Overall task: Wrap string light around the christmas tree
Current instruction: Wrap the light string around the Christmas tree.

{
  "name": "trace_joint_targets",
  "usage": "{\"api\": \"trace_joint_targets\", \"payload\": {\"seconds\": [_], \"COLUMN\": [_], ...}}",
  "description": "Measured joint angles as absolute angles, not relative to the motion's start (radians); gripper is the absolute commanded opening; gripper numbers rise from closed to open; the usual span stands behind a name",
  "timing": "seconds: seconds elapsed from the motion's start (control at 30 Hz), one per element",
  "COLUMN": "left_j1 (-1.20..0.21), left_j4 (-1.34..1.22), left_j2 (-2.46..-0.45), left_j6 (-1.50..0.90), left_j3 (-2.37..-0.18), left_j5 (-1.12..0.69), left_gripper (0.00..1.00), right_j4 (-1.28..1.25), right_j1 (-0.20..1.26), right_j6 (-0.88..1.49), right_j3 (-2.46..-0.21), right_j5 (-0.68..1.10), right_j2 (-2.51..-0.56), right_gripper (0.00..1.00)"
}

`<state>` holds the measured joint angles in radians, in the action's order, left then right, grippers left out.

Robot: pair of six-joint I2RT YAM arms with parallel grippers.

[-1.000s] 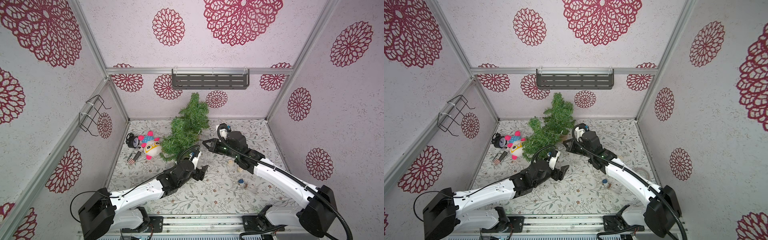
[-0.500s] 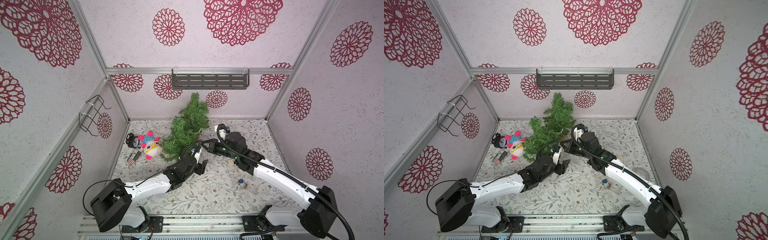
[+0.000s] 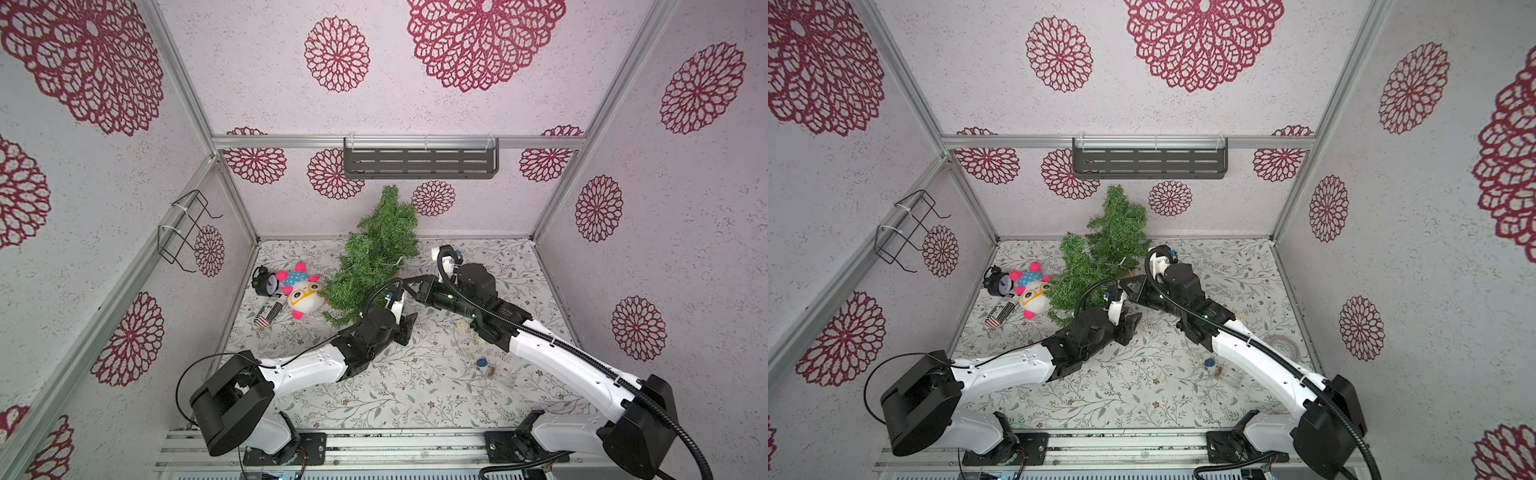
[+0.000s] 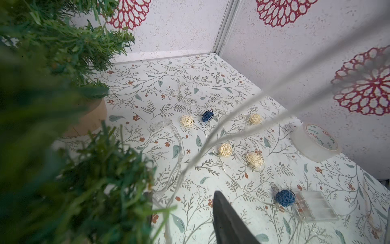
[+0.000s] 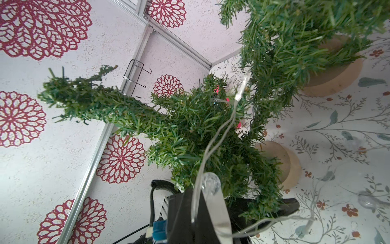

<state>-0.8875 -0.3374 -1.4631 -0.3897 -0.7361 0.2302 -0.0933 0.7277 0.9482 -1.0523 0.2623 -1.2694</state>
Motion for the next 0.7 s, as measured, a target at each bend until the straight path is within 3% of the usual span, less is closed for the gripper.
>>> {"api": "trace_joint_targets", "payload": {"seconds": [0.1,0.4,0.7], "left_j1": [-0.899,-0.925,-0.924], "left_j4": [-0.3,-0.257,-0.301], "left_j2": [-1.449,-1.304,-1.297], "left_j6": [-0.388,-0.334,-0.211], "left_j3": [-0.736,-0.645,-0.646], "left_j5": [0.245,0.326,0.324], "left_gripper": [0.72,0.82,0.77], "right_j4": [-0.091,-0.076,-0.093], "right_j1": [0.73,0.73,0.73], "right_j6": [0.947,0.948,0.973], "right_j3": [-1.052,-1.026,-1.004], "right_j5": [0.258,0.229,0.233], "right_j2": [-1.266,-1.228,-1.226], "right_gripper": [0.0,0.0,0.0]}}
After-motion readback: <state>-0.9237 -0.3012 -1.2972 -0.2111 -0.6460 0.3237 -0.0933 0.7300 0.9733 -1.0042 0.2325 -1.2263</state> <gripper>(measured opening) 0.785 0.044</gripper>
